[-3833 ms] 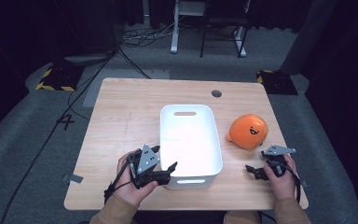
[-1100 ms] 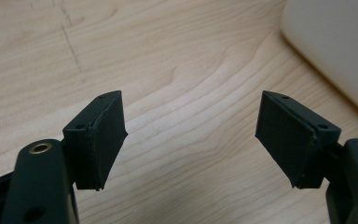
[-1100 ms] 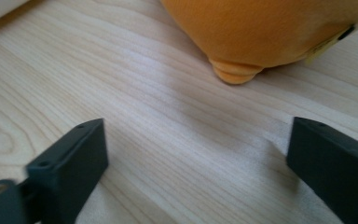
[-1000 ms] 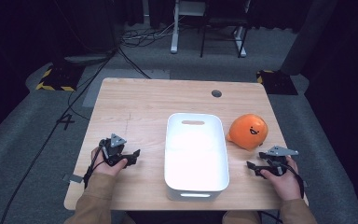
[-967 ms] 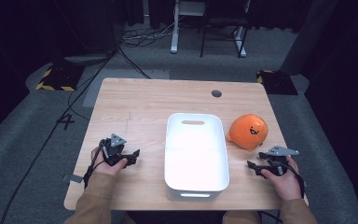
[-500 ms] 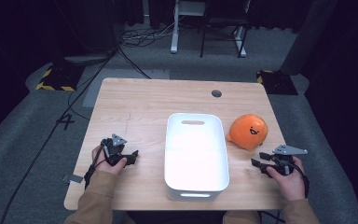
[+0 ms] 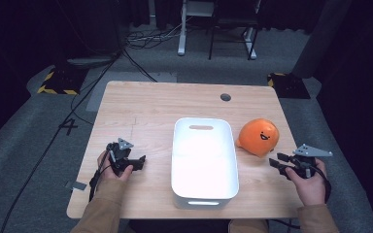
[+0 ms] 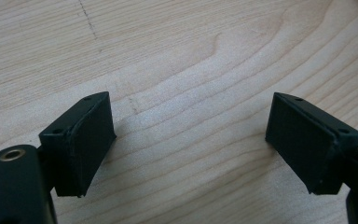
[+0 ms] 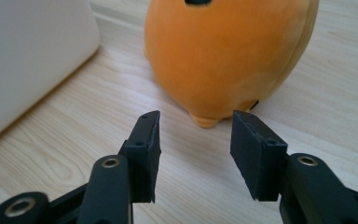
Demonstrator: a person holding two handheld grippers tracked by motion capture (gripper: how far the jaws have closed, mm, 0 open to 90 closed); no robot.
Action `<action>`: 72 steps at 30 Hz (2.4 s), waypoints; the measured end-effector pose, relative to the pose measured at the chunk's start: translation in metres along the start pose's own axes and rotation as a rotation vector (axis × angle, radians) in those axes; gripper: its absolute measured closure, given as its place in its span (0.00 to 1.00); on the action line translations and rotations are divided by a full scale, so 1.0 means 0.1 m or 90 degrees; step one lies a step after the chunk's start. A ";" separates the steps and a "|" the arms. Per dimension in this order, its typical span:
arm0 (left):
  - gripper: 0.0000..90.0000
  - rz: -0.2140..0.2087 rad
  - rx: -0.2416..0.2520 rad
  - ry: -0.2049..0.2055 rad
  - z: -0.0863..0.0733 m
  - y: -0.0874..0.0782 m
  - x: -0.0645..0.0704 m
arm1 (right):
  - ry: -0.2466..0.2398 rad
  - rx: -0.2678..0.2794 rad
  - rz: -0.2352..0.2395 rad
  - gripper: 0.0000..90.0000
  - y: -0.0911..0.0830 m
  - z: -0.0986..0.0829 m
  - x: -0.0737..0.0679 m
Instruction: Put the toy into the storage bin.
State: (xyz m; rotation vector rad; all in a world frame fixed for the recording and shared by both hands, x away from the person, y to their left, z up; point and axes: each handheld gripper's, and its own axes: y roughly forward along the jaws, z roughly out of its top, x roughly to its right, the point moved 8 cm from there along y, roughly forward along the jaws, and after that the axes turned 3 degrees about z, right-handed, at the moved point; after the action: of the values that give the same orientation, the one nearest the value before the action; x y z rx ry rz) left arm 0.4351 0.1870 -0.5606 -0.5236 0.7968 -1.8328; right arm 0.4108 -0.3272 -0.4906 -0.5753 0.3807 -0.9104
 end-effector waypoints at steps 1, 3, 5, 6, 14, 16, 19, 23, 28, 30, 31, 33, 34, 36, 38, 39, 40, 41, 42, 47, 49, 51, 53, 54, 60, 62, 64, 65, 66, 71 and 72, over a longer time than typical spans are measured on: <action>0.17 0.000 -0.001 0.001 0.00 0.00 0.00 | -0.002 0.004 0.003 0.60 -0.01 0.04 0.00; 0.17 0.001 -0.001 0.001 0.00 0.00 0.00 | -0.005 0.008 0.005 0.60 -0.02 0.08 -0.01; 0.17 0.001 0.000 0.000 0.00 0.00 0.00 | -0.003 0.014 0.005 0.60 -0.04 0.14 -0.01; 0.17 0.000 0.000 0.000 0.00 0.00 0.00 | -0.006 0.019 0.006 0.60 -0.04 0.17 0.00; 0.17 0.001 0.000 0.000 0.00 0.00 0.00 | 0.010 0.067 0.028 0.58 -0.14 0.41 0.01; 0.17 0.001 0.000 0.001 0.00 0.00 0.00 | 0.011 0.066 0.029 0.57 -0.15 0.43 0.03; 0.17 0.001 0.000 0.000 0.00 0.00 0.00 | 0.012 0.074 0.030 0.57 -0.15 0.49 0.03; 0.17 0.001 0.000 0.001 0.00 0.00 0.00 | 0.009 0.092 0.025 0.56 -0.18 0.61 0.03; 0.17 0.001 -0.001 0.001 0.00 0.00 0.00 | 0.006 0.107 0.025 0.55 -0.19 0.70 0.04; 0.17 0.002 0.000 0.000 0.00 0.00 0.00 | 0.012 0.120 0.019 0.55 -0.19 0.75 0.07; 0.17 0.001 0.000 0.000 0.00 0.00 0.00 | 0.015 0.124 0.011 0.54 -0.19 0.78 0.09; 0.17 0.003 0.000 0.001 0.00 0.00 0.00 | 0.016 0.126 0.014 0.53 -0.19 0.80 0.09; 0.17 0.001 0.000 0.000 0.00 0.00 0.00 | 0.012 0.127 0.012 0.53 -0.20 0.82 0.09; 0.17 0.001 -0.001 0.001 0.00 0.00 0.00 | 0.003 0.131 0.002 0.53 -0.22 0.86 0.11; 0.17 0.001 0.000 -0.001 0.00 0.00 0.00 | -0.003 0.137 -0.004 0.53 -0.23 0.93 0.13; 0.17 0.001 0.000 -0.001 0.00 0.00 0.00 | -0.003 0.137 -0.004 0.53 -0.23 0.93 0.13; 0.17 0.001 0.000 0.000 0.00 0.00 0.00 | -0.003 0.139 -0.006 0.52 -0.22 0.95 0.14; 0.17 0.001 0.000 0.000 0.00 0.00 0.00 | -0.001 0.140 -0.007 0.51 -0.21 0.98 0.16; 0.17 0.001 -0.001 0.001 0.00 0.00 0.00 | 0.004 0.143 -0.006 0.51 -0.19 0.99 0.17; 0.17 0.001 -0.001 0.000 0.00 0.00 0.00 | 0.023 0.137 0.006 0.51 -0.03 1.02 0.25; 0.17 0.001 -0.001 0.000 0.00 0.00 0.00 | 0.030 0.133 0.008 0.51 0.03 1.02 0.28; 0.17 0.002 -0.001 0.002 0.00 0.00 0.00 | 0.036 0.133 0.005 0.50 0.09 1.03 0.31; 0.17 0.001 -0.001 0.000 0.00 0.00 0.00 | 0.042 0.135 0.007 0.50 0.15 1.03 0.34; 0.17 0.000 -0.001 0.000 0.00 0.00 0.00 | 0.042 0.134 0.005 0.50 0.18 1.03 0.35; 0.17 -0.001 -0.001 0.002 0.00 0.00 0.00 | 0.057 0.119 0.016 0.54 0.32 0.95 0.39; 0.17 0.000 -0.001 0.001 0.00 0.00 0.00 | 0.062 0.123 0.024 0.55 0.37 0.92 0.41; 0.17 0.000 -0.001 0.000 0.00 0.00 0.00 | 0.066 0.130 0.037 0.62 0.43 0.89 0.41; 0.17 0.000 -0.001 0.001 0.00 0.00 0.00 | 0.062 0.133 0.043 0.66 0.45 0.88 0.40; 0.17 -0.001 -0.001 0.001 0.00 0.00 0.00 | 0.062 0.133 0.049 0.69 0.46 0.87 0.39; 0.17 0.000 -0.001 0.001 0.00 0.00 0.00 | 0.023 0.132 0.075 0.85 0.43 0.89 0.29; 0.17 0.000 -0.001 0.001 0.00 0.00 0.00 | 0.016 0.134 0.074 0.86 0.41 0.91 0.27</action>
State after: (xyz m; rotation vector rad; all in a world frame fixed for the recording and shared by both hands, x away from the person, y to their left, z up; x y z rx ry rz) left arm 0.4350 0.1868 -0.5607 -0.5229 0.7998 -1.8338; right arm 0.5009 -0.3022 -0.4466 -0.3452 0.3332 -0.8348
